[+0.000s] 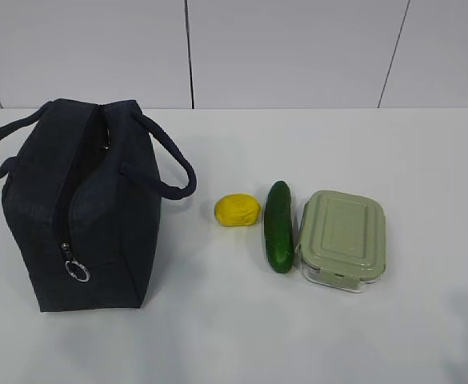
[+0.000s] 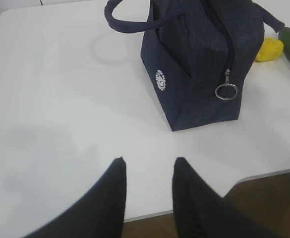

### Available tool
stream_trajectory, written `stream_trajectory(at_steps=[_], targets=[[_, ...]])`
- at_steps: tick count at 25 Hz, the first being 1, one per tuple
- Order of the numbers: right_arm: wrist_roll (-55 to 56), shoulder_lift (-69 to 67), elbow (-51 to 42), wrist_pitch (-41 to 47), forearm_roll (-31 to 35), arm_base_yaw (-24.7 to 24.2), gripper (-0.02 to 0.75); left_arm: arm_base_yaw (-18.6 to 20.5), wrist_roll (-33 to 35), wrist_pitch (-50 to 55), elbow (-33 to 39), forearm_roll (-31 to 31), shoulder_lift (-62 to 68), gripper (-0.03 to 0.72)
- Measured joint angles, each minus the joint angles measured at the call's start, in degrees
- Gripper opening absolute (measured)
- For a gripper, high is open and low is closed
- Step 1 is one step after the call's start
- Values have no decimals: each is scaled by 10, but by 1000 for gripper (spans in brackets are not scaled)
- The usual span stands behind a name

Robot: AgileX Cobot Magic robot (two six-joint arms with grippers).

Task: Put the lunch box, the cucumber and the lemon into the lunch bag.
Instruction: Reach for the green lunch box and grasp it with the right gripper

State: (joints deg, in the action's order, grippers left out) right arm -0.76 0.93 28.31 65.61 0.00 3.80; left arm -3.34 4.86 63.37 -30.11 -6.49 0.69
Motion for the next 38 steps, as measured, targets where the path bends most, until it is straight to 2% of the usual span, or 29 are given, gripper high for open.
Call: stream_trajectory(at_steps=[17, 24, 31, 38], targets=[[-2, -36, 10, -26, 6, 0, 398, 0, 0, 0, 0, 0, 0, 226], [-2, -158, 12, -70, 13, 0, 398, 0, 0, 0, 0, 0, 0, 226], [-2, -316, 14, -116, 75, 0, 398, 0, 0, 0, 0, 0, 0, 226], [-2, -463, 74, -129, 101, 0, 398, 0, 0, 0, 0, 0, 0, 226]])
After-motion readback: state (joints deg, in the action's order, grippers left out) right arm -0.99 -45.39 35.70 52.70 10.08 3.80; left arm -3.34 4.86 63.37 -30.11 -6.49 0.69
